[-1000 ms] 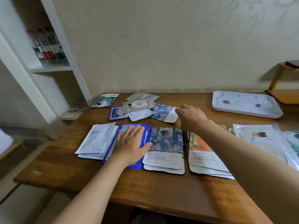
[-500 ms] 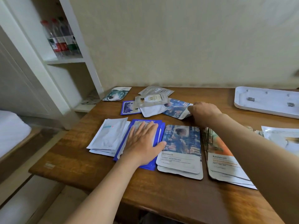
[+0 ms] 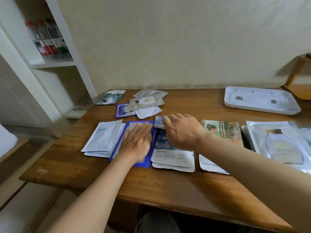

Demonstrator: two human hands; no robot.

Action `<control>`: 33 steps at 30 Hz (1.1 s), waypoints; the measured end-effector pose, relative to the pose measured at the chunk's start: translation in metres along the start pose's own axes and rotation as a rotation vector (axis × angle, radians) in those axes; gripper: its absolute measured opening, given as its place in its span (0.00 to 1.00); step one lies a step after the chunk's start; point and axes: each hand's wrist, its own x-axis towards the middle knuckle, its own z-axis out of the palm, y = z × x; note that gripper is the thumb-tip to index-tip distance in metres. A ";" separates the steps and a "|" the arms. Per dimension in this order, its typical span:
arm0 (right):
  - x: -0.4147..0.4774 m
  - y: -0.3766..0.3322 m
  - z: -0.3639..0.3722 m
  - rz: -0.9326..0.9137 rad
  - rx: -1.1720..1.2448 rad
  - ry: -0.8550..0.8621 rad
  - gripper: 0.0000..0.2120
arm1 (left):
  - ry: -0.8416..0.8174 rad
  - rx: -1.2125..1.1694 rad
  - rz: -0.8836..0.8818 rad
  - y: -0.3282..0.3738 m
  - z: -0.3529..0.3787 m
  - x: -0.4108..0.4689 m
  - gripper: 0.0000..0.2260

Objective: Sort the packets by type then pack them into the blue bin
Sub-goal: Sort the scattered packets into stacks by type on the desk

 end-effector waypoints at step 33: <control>-0.004 -0.013 0.044 0.351 0.200 -0.460 0.33 | 0.061 0.018 0.042 -0.001 0.001 0.002 0.33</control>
